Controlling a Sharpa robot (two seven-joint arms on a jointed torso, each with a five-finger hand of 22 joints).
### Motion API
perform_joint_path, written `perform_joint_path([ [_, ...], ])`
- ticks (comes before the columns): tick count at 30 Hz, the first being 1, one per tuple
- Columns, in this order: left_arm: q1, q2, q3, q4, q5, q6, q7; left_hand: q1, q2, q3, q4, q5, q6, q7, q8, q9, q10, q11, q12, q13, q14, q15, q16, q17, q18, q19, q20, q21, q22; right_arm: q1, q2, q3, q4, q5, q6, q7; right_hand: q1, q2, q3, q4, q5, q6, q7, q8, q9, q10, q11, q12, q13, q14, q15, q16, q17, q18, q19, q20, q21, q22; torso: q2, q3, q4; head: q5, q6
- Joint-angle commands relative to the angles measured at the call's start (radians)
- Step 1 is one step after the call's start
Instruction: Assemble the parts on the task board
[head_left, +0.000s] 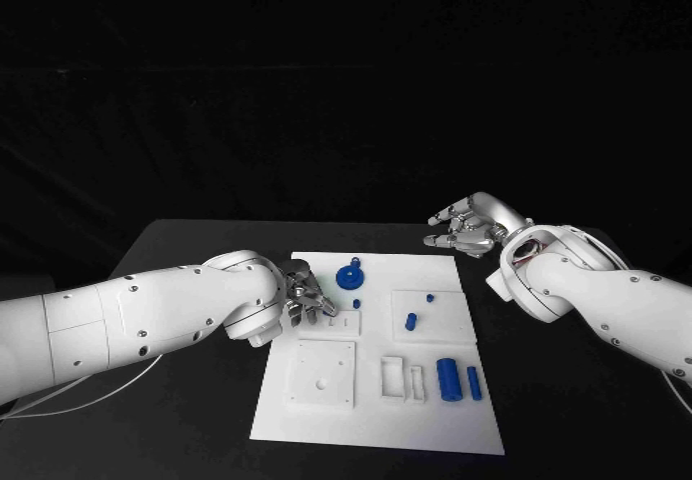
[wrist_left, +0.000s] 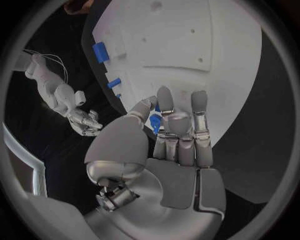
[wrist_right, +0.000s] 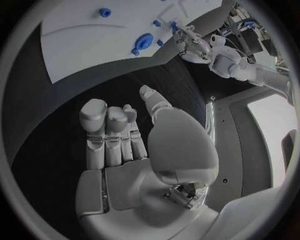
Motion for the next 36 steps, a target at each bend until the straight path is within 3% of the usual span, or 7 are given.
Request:
perform_joint_path([
  [1, -0.006, 0.001, -0.004, 0.004, -0.003, 0.049, -0.015, -0.006, 0.007, 0.003, -0.012, 0.015, 0.159, -0.089, 0.004, 0.623, 0.049, -0.008, 0.007, -0.002, 0.007, 0.001, 0.006, 0.009, -0.011, 0.010, 0.001, -0.011, 0.012, 0.000, 0.001, 0.001, -0.001, 0.001, 0.011, -0.003, -0.011, 0.000, 0.007, -0.001, 0.009, 0.005, 0.004, -0.005, -0.001, -0.003, -0.002, 0.004, -0.002, 0.000, -0.004, -0.006, -0.001, 0.010, 0.032, 0.002, -0.005, 0.095, 0.000, 0.0002, -0.0003, 0.000, -0.002],
  [7, -0.006, -0.004, -0.004, 0.010, 0.006, 0.066, -0.018, -0.028, 0.015, 0.013, -0.026, 0.033, 0.173, -0.093, 0.004, 0.629, 0.048, -0.009, 0.020, -0.004, 0.010, 0.002, 0.020, 0.039, -0.010, 0.016, 0.004, -0.027, 0.033, 0.000, 0.004, 0.001, -0.003, 0.001, 0.015, -0.005, -0.007, 0.000, 0.012, -0.007, 0.013, 0.005, 0.004, -0.005, -0.001, -0.003, -0.002, 0.005, -0.002, 0.000, -0.004, -0.006, -0.001, 0.010, 0.031, 0.002, -0.005, 0.095, -0.001, 0.0005, 0.0002, -0.001, -0.005],
  [22, -0.005, -0.020, -0.003, 0.031, 0.018, 0.088, -0.021, -0.075, 0.048, 0.015, -0.050, 0.030, 0.193, -0.097, 0.004, 0.644, 0.049, -0.010, 0.057, -0.025, 0.019, 0.005, 0.048, 0.093, -0.009, 0.034, 0.009, -0.073, 0.090, 0.000, 0.008, 0.001, -0.008, 0.001, 0.025, -0.009, -0.014, -0.001, 0.037, -0.025, 0.028, 0.005, 0.005, -0.005, -0.001, -0.004, -0.002, 0.006, -0.003, -0.001, -0.004, -0.007, -0.001, 0.009, 0.031, 0.002, -0.004, 0.095, -0.001, 0.0009, 0.0009, -0.001, -0.011],
  [28, -0.005, -0.021, -0.003, 0.033, 0.014, 0.103, -0.026, -0.077, 0.056, 0.008, -0.040, 0.009, 0.200, -0.099, 0.004, 0.649, 0.049, -0.010, 0.064, -0.025, 0.021, 0.006, 0.055, 0.104, -0.008, 0.037, 0.012, -0.083, 0.102, 0.000, 0.008, 0.001, -0.010, 0.001, 0.025, -0.010, -0.016, -0.002, 0.042, -0.028, 0.036, 0.006, 0.005, -0.005, -0.001, -0.005, -0.002, 0.005, -0.004, -0.001, -0.005, -0.007, -0.001, 0.009, 0.030, 0.002, -0.005, 0.095, -0.003, -0.0004, 0.0019, 0.002, -0.013],
  [36, -0.005, -0.018, -0.004, 0.029, -0.007, 0.110, -0.032, -0.071, 0.065, -0.002, -0.027, -0.023, 0.207, -0.101, 0.005, 0.657, 0.049, -0.011, 0.075, -0.025, 0.025, 0.007, 0.067, 0.122, -0.007, 0.043, 0.013, -0.094, 0.116, 0.000, 0.009, 0.001, -0.011, 0.001, 0.026, -0.010, -0.020, -0.003, 0.048, -0.031, 0.045, 0.006, 0.005, -0.005, -0.001, -0.005, -0.002, 0.006, -0.004, -0.002, -0.005, -0.008, -0.002, 0.009, 0.030, 0.002, -0.004, 0.095, -0.002, 0.0004, 0.0001, 0.002, -0.011],
])
